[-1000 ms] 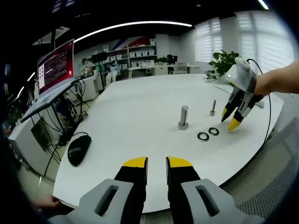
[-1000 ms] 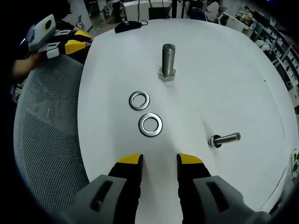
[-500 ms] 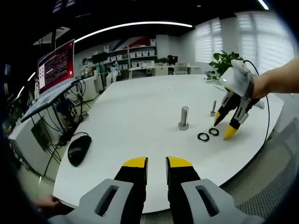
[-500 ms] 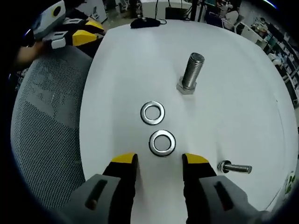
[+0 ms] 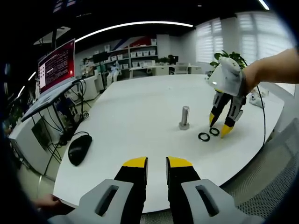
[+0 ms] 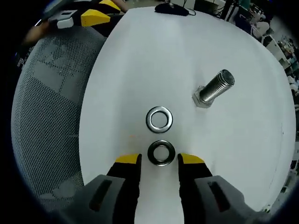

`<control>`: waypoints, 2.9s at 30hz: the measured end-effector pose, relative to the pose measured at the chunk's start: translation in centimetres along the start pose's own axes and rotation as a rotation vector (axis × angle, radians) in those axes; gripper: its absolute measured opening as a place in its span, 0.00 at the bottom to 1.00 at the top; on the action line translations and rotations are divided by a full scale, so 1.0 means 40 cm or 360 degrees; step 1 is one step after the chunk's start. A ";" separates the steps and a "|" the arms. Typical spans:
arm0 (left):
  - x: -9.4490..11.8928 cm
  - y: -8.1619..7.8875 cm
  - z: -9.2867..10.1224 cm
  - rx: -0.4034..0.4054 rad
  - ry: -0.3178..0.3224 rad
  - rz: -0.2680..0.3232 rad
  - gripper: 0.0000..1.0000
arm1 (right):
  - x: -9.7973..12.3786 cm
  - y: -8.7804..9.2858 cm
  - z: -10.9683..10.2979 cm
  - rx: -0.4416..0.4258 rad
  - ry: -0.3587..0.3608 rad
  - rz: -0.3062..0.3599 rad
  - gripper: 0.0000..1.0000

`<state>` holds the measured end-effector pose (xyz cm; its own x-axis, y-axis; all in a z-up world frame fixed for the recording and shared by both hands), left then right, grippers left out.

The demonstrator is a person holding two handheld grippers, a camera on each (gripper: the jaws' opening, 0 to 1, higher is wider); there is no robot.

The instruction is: Place the washer onto the threaded stud by aligning its center hole with the stud, sliding it down to the base, and recovering from edge contact or off-axis alignment until the washer reaches the visible bottom stop.

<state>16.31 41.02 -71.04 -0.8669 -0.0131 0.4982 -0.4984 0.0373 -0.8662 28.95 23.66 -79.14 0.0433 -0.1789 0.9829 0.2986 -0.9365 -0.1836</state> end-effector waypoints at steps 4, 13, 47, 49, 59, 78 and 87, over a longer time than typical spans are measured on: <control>0.000 -0.001 0.000 0.0002 -0.0001 0.0002 0.13 | -0.002 -0.004 -0.004 0.0045 0.0004 -0.0047 0.31; 0.000 -0.003 0.001 0.0008 0.0000 0.0011 0.13 | -0.002 -0.004 -0.003 0.0053 -0.0001 -0.0088 0.31; 0.000 0.004 0.003 -0.0007 -0.0003 -0.0020 0.12 | -0.001 -0.005 0.005 -0.0060 0.0018 0.0009 0.24; 0.000 0.004 0.003 -0.0006 -0.0004 -0.0016 0.12 | -0.002 -0.006 0.004 -0.0072 0.0025 0.0018 0.25; 0.000 0.000 0.005 0.0004 0.0007 -0.0001 0.13 | -0.006 -0.028 0.012 -0.0300 0.0077 0.0149 0.26; -0.001 -0.003 0.005 0.0003 0.0011 0.0010 0.13 | -0.002 -0.012 0.009 -0.0205 0.0066 0.0114 0.25; 0.000 -0.005 0.005 0.0009 0.0012 0.0020 0.13 | 0.000 -0.013 0.011 -0.0244 0.0075 0.0155 0.23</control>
<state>16.42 40.79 -70.87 -0.8729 -0.0050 0.4878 -0.4877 0.0318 -0.8724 29.20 24.29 -79.04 0.0190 -0.2813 0.9594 0.1460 -0.9485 -0.2810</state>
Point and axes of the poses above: the point that each gripper's makers call its tool centre point, and the gripper's own axes: x roughly backward along the fingers, z roughly to its right, y roughly out of its underside, the point moved 1 cm from there along x, roughly backward along the fingers, and after that the axes turned 1 degree about y, right-handed, at the moved point
